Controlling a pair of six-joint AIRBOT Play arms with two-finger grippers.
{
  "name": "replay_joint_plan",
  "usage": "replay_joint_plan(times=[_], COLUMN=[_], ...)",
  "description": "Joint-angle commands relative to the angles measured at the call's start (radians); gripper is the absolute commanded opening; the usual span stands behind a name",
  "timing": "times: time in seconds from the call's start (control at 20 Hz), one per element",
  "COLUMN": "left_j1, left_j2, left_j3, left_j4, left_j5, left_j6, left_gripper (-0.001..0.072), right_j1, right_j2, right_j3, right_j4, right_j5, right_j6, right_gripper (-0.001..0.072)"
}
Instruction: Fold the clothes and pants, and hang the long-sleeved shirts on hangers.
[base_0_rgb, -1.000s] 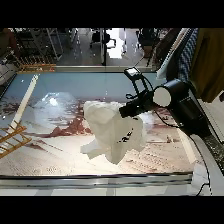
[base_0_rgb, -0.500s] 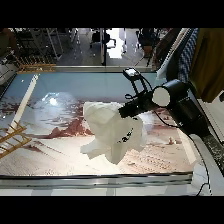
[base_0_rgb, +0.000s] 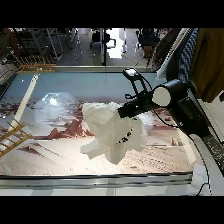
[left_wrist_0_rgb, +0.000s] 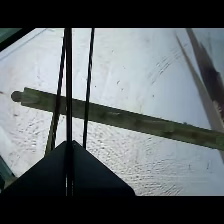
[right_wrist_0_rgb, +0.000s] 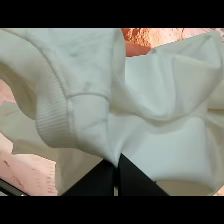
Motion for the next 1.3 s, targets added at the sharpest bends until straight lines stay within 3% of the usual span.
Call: replay_joint_plan(times=[0.0,0.1,0.2,0.3,0.35,0.45,0.55,0.65,0.75,0.9,1.05,1.25], left_j1=[-0.026,-0.051,-0.077,-0.108,-0.127,-0.174,-0.238,-0.321,-0.416,-0.538,-0.564,-0.495], left_j2=[0.103,0.191,0.265,0.299,0.302,0.294,0.277,0.257,0.243,0.243,0.243,0.252], left_j3=[0.002,0.002,0.002,0.002,0.002,0.002,0.002,0.001,0.001,0.001,0.001,0.002], left_j4=[-0.006,-0.055,-0.228,-0.575,-0.789,-1.128,-1.300,-1.352,-1.396,-1.469,-1.492,-1.562], left_j5=[0.049,0.089,0.090,0.059,0.005,-0.198,-0.458,-0.678,-0.807,-0.887,-0.852,-0.752], left_j6=[0.016,0.016,0.065,0.291,0.453,0.758,0.972,1.121,1.188,1.221,1.220,1.220], left_gripper=[0.0017,0.0016,0.0017,0.0016,0.0016,0.0016,0.0016,0.0016,0.0016,0.0016,0.0015,0.0015], right_j1=[0.001,0.001,0.001,0.001,0.001,0.001,0.000,-0.001,-0.003,-0.002,-0.006,-0.046], right_j2=[0.000,0.000,0.000,0.000,0.000,0.000,0.000,0.000,0.000,0.000,-0.001,-0.023], right_j3=[0.001,0.001,0.001,0.001,0.001,0.001,0.001,0.001,0.001,0.001,0.001,0.001], right_j4=[0.022,0.023,0.028,0.029,0.029,0.022,-0.018,-0.081,-0.135,-0.171,-0.222,-0.220], right_j5=[0.004,0.006,0.012,0.026,0.033,0.034,0.029,0.016,-0.010,-0.064,-0.103,-0.133], right_j6=[0.000,0.000,0.000,0.000,0.000,0.000,0.000,0.000,0.000,0.006,0.060,0.086], right_gripper=[0.0018,0.0018,0.0018,0.0018,0.0018,0.0017,0.0017,0.0017,0.0017,0.0016,0.0016,0.0016])
